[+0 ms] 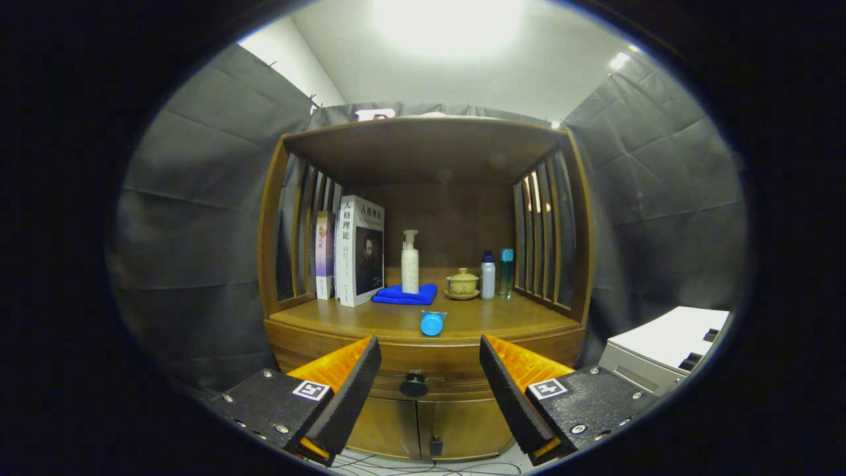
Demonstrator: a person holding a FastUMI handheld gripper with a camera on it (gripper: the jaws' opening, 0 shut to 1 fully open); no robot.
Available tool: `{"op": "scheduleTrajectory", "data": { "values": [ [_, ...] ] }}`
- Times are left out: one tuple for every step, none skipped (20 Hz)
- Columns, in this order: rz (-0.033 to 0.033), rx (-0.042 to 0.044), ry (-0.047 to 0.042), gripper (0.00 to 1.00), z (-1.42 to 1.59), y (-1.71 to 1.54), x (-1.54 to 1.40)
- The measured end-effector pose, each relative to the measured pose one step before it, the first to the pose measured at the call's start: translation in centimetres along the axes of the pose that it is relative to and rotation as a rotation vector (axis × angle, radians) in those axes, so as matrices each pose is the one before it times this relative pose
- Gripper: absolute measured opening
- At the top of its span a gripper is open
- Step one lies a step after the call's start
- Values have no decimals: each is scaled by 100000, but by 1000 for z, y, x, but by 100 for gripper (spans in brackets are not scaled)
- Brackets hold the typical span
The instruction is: Pull open the drawer, take out the items inside it, and place them on the countertop above the cabinet.
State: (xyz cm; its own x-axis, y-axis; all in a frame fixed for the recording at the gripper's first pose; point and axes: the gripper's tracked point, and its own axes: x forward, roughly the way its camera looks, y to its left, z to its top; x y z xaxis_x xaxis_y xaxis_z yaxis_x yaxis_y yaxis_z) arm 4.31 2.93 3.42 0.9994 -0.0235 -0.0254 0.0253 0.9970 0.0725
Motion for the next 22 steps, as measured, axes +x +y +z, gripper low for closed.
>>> {"op": "scheduleTrajectory", "data": {
  "values": [
    [315,478,-419,93,254,-53,-788],
    [607,135,-396,93,183,13,-884],
    [-189,-324,-241,93,189,-168,-913],
    [374,-322,-324,93,101,-63,-528],
    [361,-377,-438,93,172,78,-621],
    [187,22,-280,93,44,15,-582],
    [335,578,-166,93,19,164,-519],
    [169,694,32,93,-120,135,-411],
    [142,863,-435,93,-96,133,-446],
    [484,531,-902,93,-72,250,-197],
    [512,-316,-416,93,-236,179,-220],
    [658,-1198,-378,93,-384,61,-329],
    [-28,-1143,-508,93,-264,13,-212],
    [-591,-247,470,93,-481,-21,-78],
    [139,127,472,93,-429,187,-120],
    [316,-495,241,93,-229,165,-77],
    [171,-1043,643,93,-361,44,105],
    [-203,-1263,846,93,-414,-108,58],
    [594,-1073,681,93,-288,123,129],
    [586,-819,1028,93,-391,241,206],
    [-5,-274,930,93,-398,-71,120],
    [371,484,691,93,-164,-183,171]
  ]
}}
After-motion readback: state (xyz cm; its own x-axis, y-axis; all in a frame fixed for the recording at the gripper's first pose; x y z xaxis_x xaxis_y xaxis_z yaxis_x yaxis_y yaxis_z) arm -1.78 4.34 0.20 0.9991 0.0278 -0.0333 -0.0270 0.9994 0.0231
